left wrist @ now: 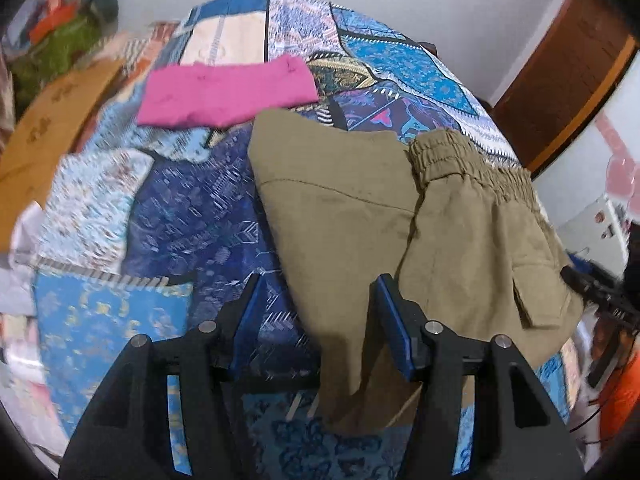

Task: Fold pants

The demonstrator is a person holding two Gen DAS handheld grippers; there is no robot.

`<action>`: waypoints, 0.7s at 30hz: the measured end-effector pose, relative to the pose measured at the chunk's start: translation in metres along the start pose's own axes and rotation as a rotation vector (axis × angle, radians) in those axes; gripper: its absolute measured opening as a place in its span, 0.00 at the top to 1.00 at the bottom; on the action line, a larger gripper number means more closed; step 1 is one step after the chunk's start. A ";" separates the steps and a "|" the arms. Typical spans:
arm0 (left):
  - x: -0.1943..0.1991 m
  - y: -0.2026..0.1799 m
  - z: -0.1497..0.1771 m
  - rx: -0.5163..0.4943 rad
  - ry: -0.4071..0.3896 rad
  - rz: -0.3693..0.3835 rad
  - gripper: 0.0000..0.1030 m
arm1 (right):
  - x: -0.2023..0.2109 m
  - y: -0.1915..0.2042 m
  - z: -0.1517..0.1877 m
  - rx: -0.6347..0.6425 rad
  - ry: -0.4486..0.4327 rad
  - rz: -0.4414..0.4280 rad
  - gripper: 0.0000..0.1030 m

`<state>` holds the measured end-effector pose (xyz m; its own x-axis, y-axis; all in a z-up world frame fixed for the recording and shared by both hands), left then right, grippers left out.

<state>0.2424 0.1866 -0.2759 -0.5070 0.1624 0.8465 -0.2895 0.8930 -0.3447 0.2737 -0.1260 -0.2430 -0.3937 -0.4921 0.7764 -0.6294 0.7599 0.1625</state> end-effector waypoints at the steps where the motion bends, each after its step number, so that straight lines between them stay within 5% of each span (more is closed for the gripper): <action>1: -0.002 0.001 -0.002 0.022 -0.002 0.022 0.46 | -0.001 -0.001 0.000 -0.005 0.001 -0.007 0.31; 14: -0.012 -0.021 -0.015 -0.014 0.009 0.093 0.46 | -0.032 -0.009 -0.011 -0.111 0.029 -0.185 0.28; 21: -0.007 -0.023 -0.007 -0.023 0.008 0.124 0.49 | -0.025 -0.012 -0.006 -0.113 0.026 -0.213 0.47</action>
<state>0.2581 0.1679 -0.2716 -0.5308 0.2754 0.8015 -0.2061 0.8754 -0.4373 0.2952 -0.1198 -0.2608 -0.2415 -0.6364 0.7326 -0.6165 0.6836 0.3907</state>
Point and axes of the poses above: each gripper's, at about its wrist camera, not at the fingertips, and x roughly against the way its jaws point, y to its left, z to its underside, the point moved 4 cm from there along -x, roughly the way its jaws point, and after that the axes turned 12 degrees about x, right-handed, at the moved point
